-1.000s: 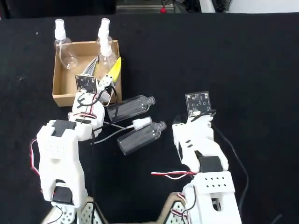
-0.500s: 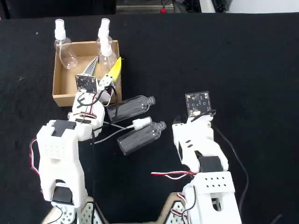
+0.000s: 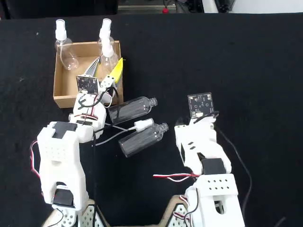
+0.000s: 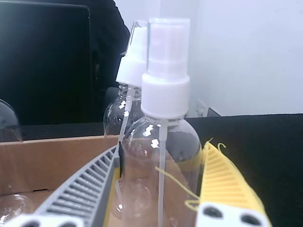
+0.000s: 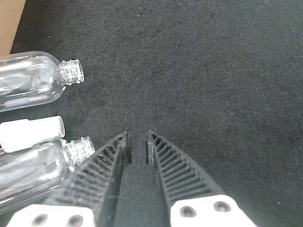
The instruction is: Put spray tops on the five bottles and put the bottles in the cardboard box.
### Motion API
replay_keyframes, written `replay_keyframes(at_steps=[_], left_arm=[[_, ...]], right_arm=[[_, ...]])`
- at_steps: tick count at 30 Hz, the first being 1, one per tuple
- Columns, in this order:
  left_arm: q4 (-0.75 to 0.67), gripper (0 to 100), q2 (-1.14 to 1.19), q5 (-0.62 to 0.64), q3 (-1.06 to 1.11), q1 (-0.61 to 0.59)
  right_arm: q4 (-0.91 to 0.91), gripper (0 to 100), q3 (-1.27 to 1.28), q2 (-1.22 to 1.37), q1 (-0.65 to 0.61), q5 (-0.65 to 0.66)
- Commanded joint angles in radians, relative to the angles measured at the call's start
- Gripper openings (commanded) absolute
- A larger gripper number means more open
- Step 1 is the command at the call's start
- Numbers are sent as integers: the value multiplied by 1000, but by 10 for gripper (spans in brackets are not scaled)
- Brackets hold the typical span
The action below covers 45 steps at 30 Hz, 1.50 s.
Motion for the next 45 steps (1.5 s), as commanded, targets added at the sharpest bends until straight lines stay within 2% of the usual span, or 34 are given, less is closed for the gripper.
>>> replay_keyframes(at_steps=[1,30,36,45], left_arm=[[-5,255,-5,8,-15,-15],[-5,256,0,6,-21,-13],[-5,336,5,12,-13,-13],[-11,309,-5,9,-12,-16]], right_arm=[[-31,60,-7,-33,-5,12],[-31,60,-7,-33,-3,12],[-31,60,-7,-33,-3,12],[-31,60,-7,-33,-3,12]])
